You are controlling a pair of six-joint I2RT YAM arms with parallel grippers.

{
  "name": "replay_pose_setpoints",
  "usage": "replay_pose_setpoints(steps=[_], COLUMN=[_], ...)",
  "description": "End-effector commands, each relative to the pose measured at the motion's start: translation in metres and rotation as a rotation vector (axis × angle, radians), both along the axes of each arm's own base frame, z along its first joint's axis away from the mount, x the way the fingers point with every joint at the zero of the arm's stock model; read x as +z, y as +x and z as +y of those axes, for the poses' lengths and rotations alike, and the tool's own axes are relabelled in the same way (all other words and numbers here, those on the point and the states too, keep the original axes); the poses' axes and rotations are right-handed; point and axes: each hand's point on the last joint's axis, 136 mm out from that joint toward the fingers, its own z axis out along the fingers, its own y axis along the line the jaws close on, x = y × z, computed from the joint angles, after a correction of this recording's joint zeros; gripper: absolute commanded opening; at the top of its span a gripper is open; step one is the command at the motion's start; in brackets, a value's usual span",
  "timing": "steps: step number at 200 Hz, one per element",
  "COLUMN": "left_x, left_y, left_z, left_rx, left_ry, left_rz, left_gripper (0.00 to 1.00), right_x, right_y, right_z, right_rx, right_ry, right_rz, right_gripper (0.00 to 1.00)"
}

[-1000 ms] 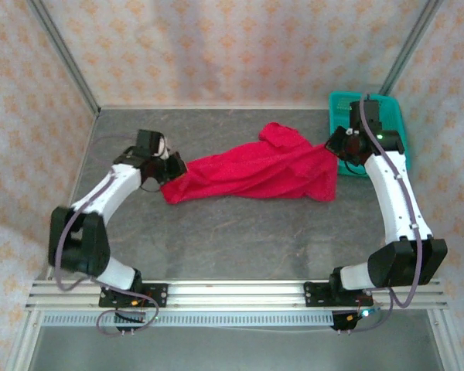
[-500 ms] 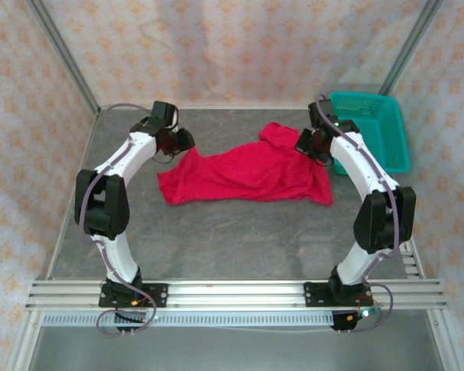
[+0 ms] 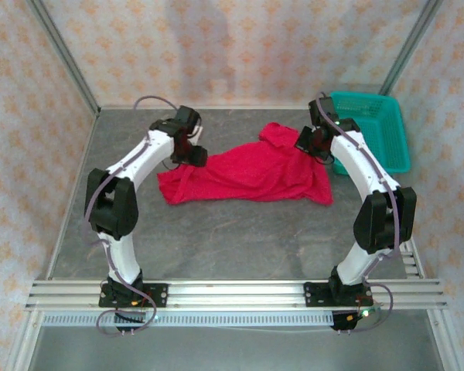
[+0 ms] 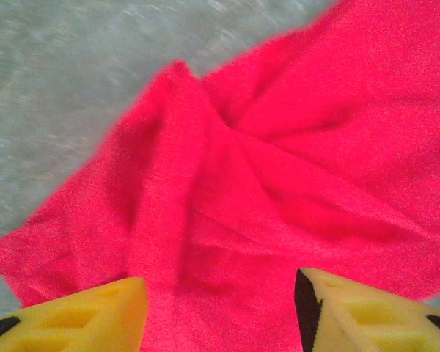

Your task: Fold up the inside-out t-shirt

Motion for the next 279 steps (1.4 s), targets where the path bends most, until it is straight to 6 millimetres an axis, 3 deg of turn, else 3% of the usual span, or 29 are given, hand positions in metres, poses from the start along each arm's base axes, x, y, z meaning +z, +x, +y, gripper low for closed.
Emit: replay_pose_setpoints(steps=[1, 89, 136, 166, 232, 279], left_x=[-0.014, -0.052, -0.057, -0.055, -0.043, -0.043], left_y=[-0.012, 0.014, 0.022, 0.026, 0.03, 0.031], left_z=[0.006, 0.031, 0.04, 0.049, 0.051, 0.053], left_rx=[-0.134, -0.146, -0.136, -0.125, -0.107, -0.103], left_ry=[0.151, 0.393, 0.459, 0.503, 0.508, 0.513], left_rz=[0.06, 0.102, 0.102, 0.089, 0.061, 0.057], left_gripper=[0.5, 0.51, 0.48, 0.4, 0.08, 0.0], right_x=[0.006, 0.002, 0.005, 0.008, 0.015, 0.018], right_y=[0.006, 0.002, 0.003, 0.003, 0.002, 0.002], right_z=[0.003, 0.005, 0.005, 0.005, 0.005, 0.006], right_rx=[0.015, 0.031, 0.031, 0.035, 0.036, 0.039], right_ry=[0.007, 0.015, 0.017, 0.021, 0.024, 0.028], right_rz=[-0.029, -0.023, -0.028, -0.033, -0.046, -0.052], right_gripper=[0.0, 0.0, 0.0, 0.0, 0.0, 0.0])
